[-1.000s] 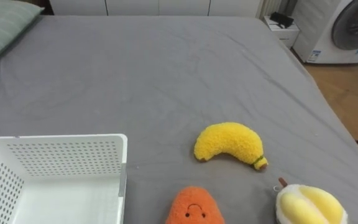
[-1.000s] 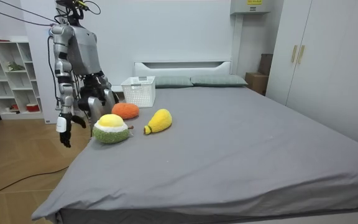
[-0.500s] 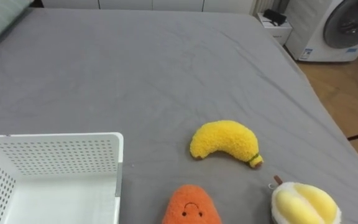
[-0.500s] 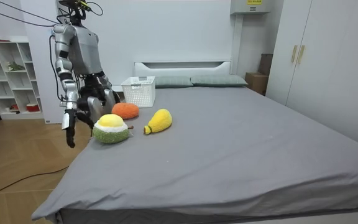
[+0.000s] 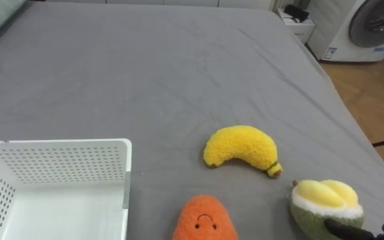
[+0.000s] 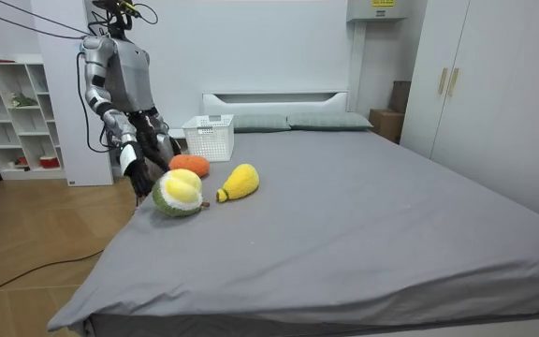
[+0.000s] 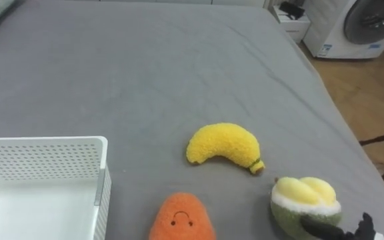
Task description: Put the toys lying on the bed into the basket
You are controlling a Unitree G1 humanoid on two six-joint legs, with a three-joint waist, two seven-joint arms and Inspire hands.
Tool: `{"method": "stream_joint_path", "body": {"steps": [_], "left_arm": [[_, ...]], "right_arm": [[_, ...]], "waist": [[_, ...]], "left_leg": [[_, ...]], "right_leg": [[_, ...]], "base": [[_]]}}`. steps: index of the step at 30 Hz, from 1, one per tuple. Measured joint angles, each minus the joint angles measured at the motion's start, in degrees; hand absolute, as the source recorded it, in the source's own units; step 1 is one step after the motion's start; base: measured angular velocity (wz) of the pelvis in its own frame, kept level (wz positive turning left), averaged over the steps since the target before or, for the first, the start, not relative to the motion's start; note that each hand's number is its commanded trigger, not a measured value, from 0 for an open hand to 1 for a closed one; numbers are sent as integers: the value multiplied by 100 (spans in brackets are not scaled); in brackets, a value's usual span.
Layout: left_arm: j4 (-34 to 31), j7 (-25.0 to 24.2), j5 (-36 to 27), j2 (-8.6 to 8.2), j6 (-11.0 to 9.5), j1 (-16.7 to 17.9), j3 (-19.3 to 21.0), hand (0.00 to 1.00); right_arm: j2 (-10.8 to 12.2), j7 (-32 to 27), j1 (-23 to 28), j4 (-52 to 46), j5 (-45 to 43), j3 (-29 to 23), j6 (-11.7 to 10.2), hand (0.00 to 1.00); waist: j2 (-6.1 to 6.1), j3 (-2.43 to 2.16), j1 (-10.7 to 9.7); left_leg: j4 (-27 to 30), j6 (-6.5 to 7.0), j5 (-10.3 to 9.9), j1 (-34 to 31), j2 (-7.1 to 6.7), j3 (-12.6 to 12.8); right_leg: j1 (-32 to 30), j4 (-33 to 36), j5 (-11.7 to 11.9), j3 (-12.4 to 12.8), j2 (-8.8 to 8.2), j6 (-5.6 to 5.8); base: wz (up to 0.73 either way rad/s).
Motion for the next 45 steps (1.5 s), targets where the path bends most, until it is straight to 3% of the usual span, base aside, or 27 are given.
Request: {"method": "stream_joint_path", "body": {"steps": [6, 13, 23, 29, 35, 38, 40, 45], "left_arm": [[-242, -2, 10, -2, 32, 9, 0, 0], [-449, 0, 5, -1, 151, 122, -199, 0], [-547, 5, 6, -4, 219, 209, -246, 0], [-574, 10, 9, -3, 302, 209, -230, 0], [-747, 30, 9, -1, 338, 243, -223, 0], [-778, 30, 5, 23, 336, 290, -216, 0], [-779, 30, 4, 26, 334, 308, -216, 0], [-780, 29, 4, 47, 336, 313, -212, 0]], "right_arm": [[-6, -43, -29, -1039, -366, 192, -18, 0], [-5, 154, -67, -1206, -424, 453, -47, 0], [-5, 313, -66, -1206, -482, 469, 20, 0], [-5, 507, -61, -1206, -1160, 484, 174, 0], [-8, 723, 189, -1028, -2002, 654, 219, 0], [-14, 776, 190, -652, -2028, 640, 247, 0], [-22, 834, 211, -258, -2166, 640, 258, 0], [-122, 928, 275, -51, -2230, 640, 290, 0]], "waist": [[-5, 6, 11], [18, -3, -14], [40, -10, -23], [22, -12, -20], [-57, -18, -8], [-110, -24, -5], [-167, -3, -19], [-189, -3, -22]], "left_leg": [[5, -1, 2, -103, 4, -40], [6, 3, 5, -137, 5, -136], [29, 3, 4, -122, 0, -147], [56, 3, 4, -82, 2, -150], [95, 3, 4, -87, 4, -178], [96, 2, 4, -83, 7, -182], [98, 2, 4, -65, 4, -207], [95, 4, 2, -64, 3, -221]], "right_leg": [[-65, -6, 5, -26, -39, -2], [-45, -11, 10, -170, -79, 0], [16, -11, 8, -181, -88, 4], [76, -19, 8, -182, -84, 3], [106, -14, 7, -265, -102, 2], [115, -14, 7, -260, -99, 2], [160, -29, 7, -236, -98, 2], [159, -30, 7, -218, -95, 2]], "base": [[5], [6], [0], [1], [5], [0], [6], [0]]}}
